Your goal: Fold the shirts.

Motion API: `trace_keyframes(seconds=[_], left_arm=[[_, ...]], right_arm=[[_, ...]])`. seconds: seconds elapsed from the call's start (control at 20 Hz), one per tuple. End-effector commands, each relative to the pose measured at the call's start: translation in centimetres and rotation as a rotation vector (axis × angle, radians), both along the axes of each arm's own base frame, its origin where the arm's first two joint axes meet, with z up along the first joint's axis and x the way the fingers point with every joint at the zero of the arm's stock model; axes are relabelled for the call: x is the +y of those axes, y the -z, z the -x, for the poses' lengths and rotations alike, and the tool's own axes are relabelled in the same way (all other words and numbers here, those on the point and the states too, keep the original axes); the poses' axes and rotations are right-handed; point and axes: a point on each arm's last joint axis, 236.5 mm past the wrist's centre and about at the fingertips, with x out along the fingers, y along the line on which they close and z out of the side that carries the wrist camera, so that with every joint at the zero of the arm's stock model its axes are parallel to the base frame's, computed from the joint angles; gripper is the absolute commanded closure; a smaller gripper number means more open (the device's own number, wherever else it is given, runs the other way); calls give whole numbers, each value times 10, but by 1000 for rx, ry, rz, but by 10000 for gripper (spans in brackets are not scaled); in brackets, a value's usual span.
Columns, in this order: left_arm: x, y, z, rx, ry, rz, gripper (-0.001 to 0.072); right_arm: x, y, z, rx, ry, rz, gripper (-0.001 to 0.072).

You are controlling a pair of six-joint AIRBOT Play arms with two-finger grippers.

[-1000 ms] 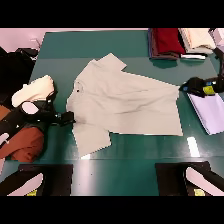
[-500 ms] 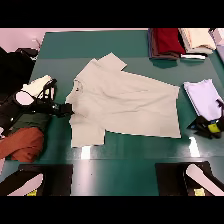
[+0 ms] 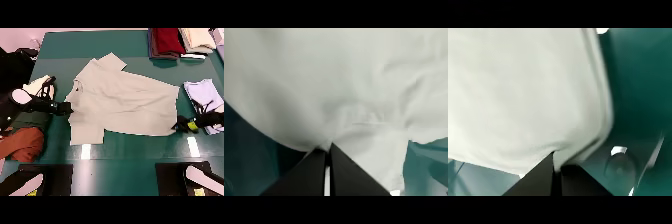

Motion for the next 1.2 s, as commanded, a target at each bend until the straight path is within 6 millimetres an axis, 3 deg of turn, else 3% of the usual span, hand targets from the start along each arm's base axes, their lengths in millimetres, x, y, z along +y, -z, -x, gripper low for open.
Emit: trace_keyframes(seconds=[0.0,0.05,0.15,0.25,0.35,0.45,0.55,0.6,0.7,0.75,0.85,1.0,1.15], left_arm=[[4,-63,-8,-149,27,-24,684],[5,-102,-11,-242,28,-30,684],[11,-202,-11,-487,12,-38,684],[19,-313,8,-762,-8,-55,684],[25,-413,47,-1010,-30,-49,685],[29,-490,90,-1211,-48,-30,685],[36,-544,127,-1381,-83,-15,685],[44,-564,140,-1441,-120,-11,686],[56,-579,149,-1496,-172,-33,686],[58,-574,144,-1470,-181,-41,686],[53,-537,107,-1322,-144,-81,686],[42,-434,23,-949,-56,-148,684],[28,-323,-52,-641,-3,-143,684]], right_arm=[[15,-59,-44,-225,-105,64,695],[13,-96,-63,-342,-114,103,695],[6,-184,-89,-585,-110,187,695],[3,-292,-96,-853,-97,288,695],[6,-388,-79,-1084,-91,378,695],[14,-463,-53,-1262,-76,436,695],[17,-513,-28,-1371,-44,484,696],[14,-527,-20,-1389,-27,512,696],[6,-534,-11,-1350,-11,554,696],[2,-528,-12,-1305,-23,565,696],[0,-504,-25,-1186,-73,542,697],[-12,-455,-64,-999,-116,484,697],[-21,-371,-113,-767,-153,391,697]])
